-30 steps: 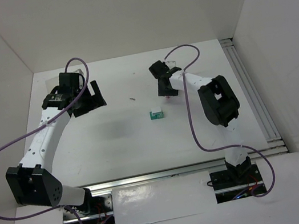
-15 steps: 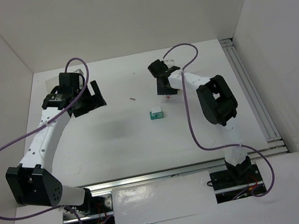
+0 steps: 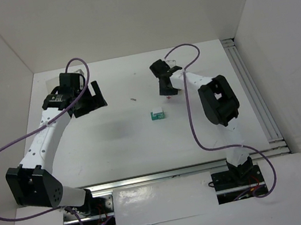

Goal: Build the wood block tower

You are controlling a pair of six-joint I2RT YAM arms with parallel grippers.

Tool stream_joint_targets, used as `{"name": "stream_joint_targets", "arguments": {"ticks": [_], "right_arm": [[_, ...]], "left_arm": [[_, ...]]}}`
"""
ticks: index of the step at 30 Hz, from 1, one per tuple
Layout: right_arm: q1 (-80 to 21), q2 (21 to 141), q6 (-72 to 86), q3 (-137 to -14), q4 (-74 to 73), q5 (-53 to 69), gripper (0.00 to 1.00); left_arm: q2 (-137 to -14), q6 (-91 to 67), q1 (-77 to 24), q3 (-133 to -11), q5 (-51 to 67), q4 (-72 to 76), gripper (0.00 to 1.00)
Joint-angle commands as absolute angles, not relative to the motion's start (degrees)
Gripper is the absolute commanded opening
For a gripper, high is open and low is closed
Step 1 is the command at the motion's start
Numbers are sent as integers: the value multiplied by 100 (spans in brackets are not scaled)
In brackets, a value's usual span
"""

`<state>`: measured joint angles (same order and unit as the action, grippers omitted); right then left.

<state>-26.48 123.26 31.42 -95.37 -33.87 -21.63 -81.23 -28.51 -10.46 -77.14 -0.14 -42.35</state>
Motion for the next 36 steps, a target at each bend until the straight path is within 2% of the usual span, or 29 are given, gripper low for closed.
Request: {"name": "stream_joint_targets", "arguments": {"ticks": [1, 4, 8, 14, 18, 23, 36], "right_arm": [[-2602, 12384, 3129, -9668, -3340, -2127, 47], [-2602, 12384, 3129, -9668, -3340, -2127, 45], [-2602, 12297, 3129, -9607, -3279, -2127, 33], [-2602, 11445, 3015, -9361, -3278, -2127, 33], [-2873, 10462, 2804, -8851, -3226, -2048, 33], [-3392, 9941, 2909, -8588, -3691, -2224, 33], [-3814, 10362, 3261, -8692, -4087, -1996, 33]], "left_arm": [[-7972, -2760, -1072, -7717, 35, -4157, 98], [-7919, -2760, -1072, -7717, 35, -4157, 98], [-7919, -2760, -1072, -7664, 35, -4157, 98], [-7866, -2812, -1072, -7559, 35, -4157, 98], [-7866, -2812, -1072, -7559, 35, -4157, 99], [-7813, -2926, -1072, -7559, 35, -4104, 99], [-7708, -2927, -1072, -7506, -9, -4052, 99]]}}
